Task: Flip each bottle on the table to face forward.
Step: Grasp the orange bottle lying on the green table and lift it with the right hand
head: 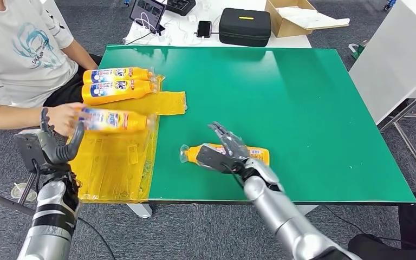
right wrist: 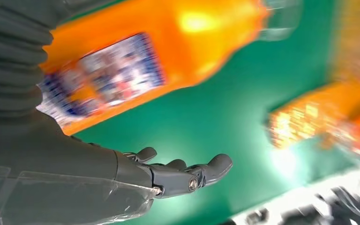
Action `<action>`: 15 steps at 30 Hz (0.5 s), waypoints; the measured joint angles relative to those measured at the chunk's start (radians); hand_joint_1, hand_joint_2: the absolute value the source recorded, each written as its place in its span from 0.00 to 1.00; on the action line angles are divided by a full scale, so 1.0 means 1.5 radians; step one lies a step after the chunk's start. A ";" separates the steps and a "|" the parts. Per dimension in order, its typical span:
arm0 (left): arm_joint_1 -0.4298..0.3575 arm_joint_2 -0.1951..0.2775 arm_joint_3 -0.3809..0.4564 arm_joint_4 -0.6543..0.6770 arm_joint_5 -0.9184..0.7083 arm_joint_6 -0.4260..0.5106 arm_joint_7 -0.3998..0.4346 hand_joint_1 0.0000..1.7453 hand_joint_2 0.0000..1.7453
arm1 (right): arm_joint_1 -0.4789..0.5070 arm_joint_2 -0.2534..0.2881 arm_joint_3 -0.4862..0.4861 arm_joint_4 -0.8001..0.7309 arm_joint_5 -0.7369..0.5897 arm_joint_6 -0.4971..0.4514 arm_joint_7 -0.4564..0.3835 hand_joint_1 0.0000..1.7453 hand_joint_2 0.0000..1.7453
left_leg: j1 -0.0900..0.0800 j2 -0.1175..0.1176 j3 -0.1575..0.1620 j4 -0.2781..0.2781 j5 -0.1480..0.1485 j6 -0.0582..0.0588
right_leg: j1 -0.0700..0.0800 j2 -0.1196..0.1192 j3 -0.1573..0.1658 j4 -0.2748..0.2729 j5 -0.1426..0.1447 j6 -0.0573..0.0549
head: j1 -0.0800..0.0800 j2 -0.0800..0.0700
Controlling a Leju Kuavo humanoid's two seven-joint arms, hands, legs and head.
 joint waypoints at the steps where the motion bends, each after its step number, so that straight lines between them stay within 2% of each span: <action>1: 0.006 -0.001 0.000 -0.008 -0.005 0.006 0.000 0.00 1.00 | -0.006 -0.011 0.002 0.005 0.004 0.013 0.004 0.00 1.00 | 0.000 0.000 0.000 0.000 0.000 0.000 | 0.000 0.000 0.000 0.000 0.000 0.000 | 0.000 0.000; 6: 0.022 -0.006 -0.013 -0.023 -0.017 0.024 0.000 0.00 1.00 | -0.020 -0.044 0.015 0.022 0.011 0.045 0.012 0.00 1.00 | 0.000 0.000 0.000 0.000 0.000 0.000 | 0.000 0.000 0.000 0.000 0.000 0.000 | 0.000 0.000; 15: 0.023 -0.011 -0.036 -0.021 -0.023 0.027 0.000 0.00 1.00 | -0.026 -0.065 0.039 0.043 0.010 0.066 0.011 0.00 1.00 | 0.000 0.001 0.000 0.000 0.000 0.000 | 0.000 0.000 -0.001 0.000 0.000 0.000 | 0.000 0.000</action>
